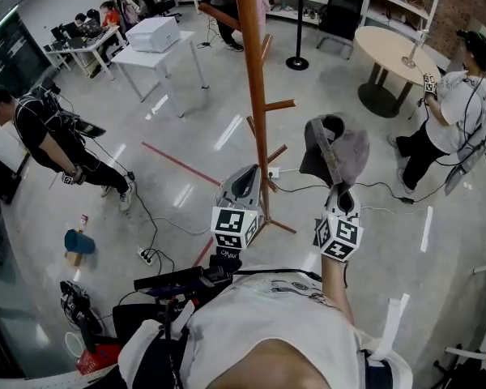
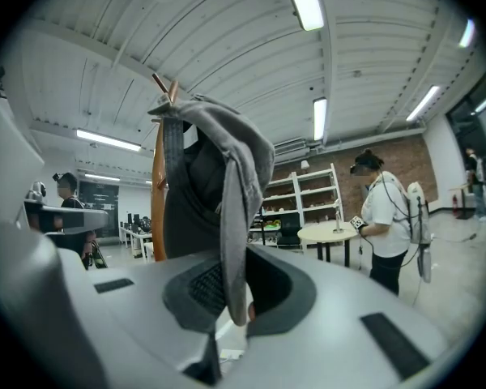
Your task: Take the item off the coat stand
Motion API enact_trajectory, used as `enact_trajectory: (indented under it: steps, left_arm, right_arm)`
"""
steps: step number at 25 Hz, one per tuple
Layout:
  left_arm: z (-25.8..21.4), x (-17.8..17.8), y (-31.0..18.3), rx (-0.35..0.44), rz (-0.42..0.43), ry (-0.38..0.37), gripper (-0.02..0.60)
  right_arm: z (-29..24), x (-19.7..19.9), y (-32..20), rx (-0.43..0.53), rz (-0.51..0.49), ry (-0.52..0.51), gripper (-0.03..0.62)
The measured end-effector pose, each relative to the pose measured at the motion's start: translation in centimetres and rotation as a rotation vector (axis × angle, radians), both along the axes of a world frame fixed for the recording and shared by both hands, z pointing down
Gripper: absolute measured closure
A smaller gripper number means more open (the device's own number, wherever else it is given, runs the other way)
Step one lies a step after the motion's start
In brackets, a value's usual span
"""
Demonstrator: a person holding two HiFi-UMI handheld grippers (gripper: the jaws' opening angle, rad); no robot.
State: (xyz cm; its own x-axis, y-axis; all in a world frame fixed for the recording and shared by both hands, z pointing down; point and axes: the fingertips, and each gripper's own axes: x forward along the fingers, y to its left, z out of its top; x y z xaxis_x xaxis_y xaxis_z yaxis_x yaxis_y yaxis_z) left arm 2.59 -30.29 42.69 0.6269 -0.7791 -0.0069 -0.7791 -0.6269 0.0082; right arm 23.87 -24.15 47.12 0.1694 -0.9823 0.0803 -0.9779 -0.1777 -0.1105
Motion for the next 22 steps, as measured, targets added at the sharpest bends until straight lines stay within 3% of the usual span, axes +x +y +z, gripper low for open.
enact_trajectory:
  steps: [22]
  left_arm:
    - [0.21, -0.32, -0.50, -0.022, -0.011, 0.008, 0.580]
  right_arm:
    - [0.12, 0.24, -0.61, -0.024, -0.001, 0.008, 0.569]
